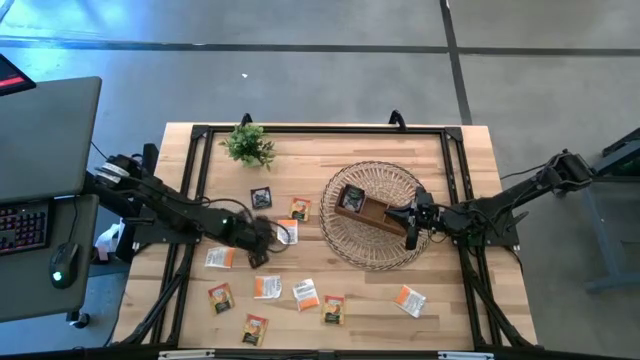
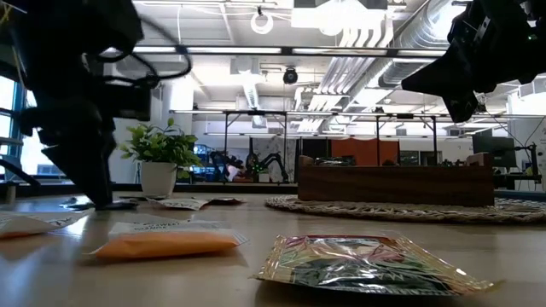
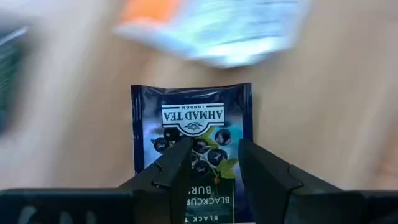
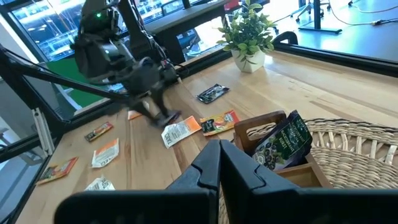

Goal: Pick & Place Tea
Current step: Put the violet tea bag into the left section of the wooden organizer

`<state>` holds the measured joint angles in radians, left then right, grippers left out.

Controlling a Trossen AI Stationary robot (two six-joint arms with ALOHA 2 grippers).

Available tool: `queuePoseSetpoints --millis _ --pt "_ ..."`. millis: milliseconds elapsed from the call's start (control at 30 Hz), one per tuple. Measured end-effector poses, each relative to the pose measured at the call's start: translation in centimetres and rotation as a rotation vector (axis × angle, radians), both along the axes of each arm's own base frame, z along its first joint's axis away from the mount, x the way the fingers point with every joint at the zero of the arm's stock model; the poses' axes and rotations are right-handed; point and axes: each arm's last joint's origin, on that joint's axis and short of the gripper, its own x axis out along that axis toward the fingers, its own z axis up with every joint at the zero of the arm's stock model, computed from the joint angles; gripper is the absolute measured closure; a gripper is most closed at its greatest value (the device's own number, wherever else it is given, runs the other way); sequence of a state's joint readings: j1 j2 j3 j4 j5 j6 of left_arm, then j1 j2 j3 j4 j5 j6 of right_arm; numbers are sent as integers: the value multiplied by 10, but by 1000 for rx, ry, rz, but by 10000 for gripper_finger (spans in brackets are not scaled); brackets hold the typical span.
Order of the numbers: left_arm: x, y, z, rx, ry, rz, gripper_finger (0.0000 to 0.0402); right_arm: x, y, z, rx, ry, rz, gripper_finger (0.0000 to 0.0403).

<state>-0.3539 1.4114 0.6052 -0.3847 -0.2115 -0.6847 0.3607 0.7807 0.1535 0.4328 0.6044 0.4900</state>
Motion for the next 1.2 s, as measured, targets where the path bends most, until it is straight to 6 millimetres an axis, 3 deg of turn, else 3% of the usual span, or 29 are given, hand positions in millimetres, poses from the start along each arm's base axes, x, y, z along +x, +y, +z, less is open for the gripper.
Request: queuePoseSetpoints --millis 133,367,600,767,867,1067,1200 --pt "12 -5 9 0 -102 -122 271 0 0 0 1 -1 0 395" --pt "25 -19 41 -18 -185 -80 271 1 1 2 -24 -15 20 400" --pt "5 -49 48 -42 -156 149 271 27 11 14 -94 -29 89 401" --pt "-8 -66 23 24 -173 245 271 80 21 26 -149 41 137 402" --pt "-6 -67 18 36 -159 242 271 120 26 27 -168 97 176 402" --pt "-2 -70 12 4 -207 365 271 198 30 6 -174 241 265 402" --pt "-3 -72 11 -155 -200 560 271 241 32 -11 -181 295 302 402"
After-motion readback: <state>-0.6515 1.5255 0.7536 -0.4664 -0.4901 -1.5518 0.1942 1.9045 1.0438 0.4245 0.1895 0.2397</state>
